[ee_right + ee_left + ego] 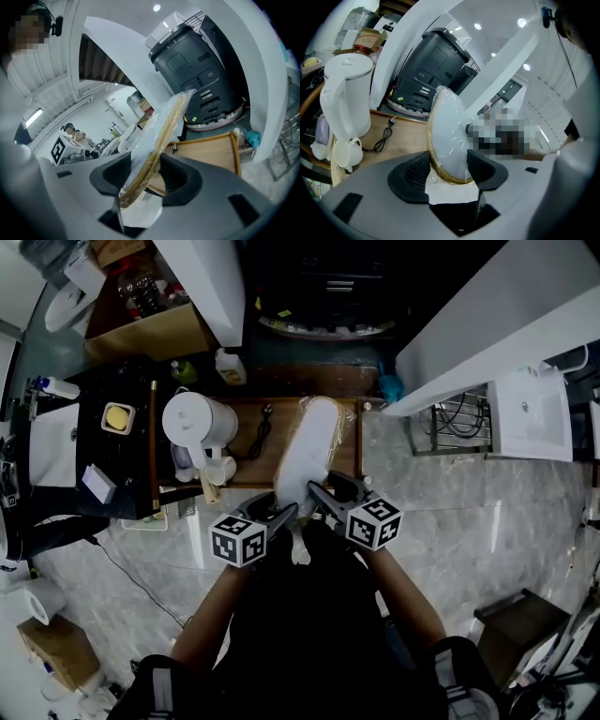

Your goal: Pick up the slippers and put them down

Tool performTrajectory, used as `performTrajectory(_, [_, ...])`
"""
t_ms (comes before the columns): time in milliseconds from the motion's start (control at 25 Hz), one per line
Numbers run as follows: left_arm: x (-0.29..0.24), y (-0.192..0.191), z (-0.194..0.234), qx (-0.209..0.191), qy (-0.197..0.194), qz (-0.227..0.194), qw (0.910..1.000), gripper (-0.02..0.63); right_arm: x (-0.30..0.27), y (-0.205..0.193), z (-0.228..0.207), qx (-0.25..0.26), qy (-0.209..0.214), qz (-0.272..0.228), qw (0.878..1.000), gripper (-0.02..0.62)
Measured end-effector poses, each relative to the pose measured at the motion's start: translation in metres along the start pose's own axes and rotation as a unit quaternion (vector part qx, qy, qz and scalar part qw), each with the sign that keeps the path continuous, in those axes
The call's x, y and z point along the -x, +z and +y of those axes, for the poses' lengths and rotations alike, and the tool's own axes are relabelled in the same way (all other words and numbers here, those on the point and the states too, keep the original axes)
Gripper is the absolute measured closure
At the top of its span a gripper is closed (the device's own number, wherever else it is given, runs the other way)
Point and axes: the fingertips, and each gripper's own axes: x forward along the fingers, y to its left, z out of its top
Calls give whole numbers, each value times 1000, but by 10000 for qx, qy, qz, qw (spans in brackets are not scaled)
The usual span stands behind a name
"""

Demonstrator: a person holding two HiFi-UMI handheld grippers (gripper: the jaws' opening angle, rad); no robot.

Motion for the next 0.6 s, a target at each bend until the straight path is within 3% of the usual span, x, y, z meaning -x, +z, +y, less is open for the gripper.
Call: performTrajectory(600, [-56, -23, 65, 25, 16, 500, 9987, 353, -56, -44, -65, -326, -184, 458, 9983, 399])
